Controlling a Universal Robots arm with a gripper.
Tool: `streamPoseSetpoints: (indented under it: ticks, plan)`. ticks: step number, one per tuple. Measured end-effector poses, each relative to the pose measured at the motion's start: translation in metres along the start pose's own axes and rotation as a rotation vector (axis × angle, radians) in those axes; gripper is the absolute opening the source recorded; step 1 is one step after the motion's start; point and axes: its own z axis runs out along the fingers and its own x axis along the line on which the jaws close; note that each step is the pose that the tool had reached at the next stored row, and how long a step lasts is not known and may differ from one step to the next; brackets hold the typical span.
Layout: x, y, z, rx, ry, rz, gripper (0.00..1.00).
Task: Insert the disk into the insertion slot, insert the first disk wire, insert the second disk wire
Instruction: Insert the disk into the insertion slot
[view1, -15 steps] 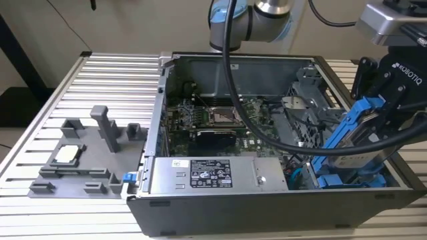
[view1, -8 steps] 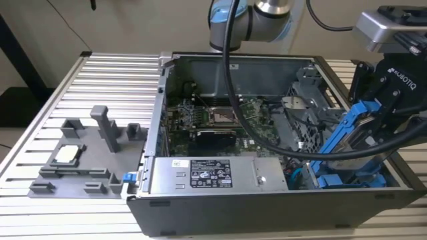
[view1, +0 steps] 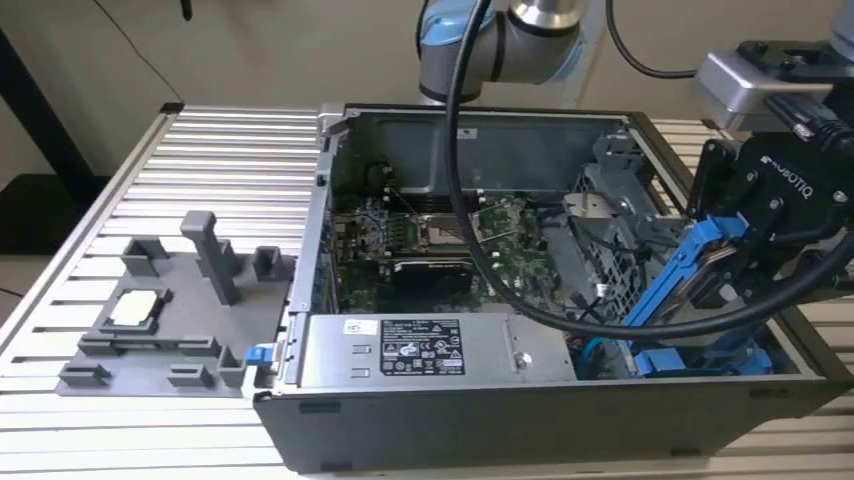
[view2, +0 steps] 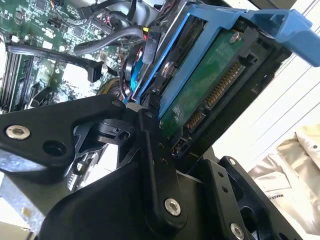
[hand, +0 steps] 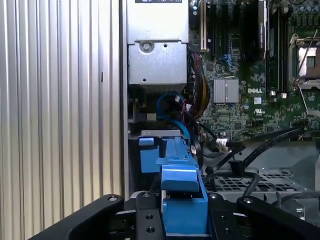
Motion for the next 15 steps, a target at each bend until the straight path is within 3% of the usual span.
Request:
streamPoseSetpoints:
  ticks: [15]
  plan:
    - [-0.0001,-0.0023,0.0261,0.0,0.0,0.0,0.33]
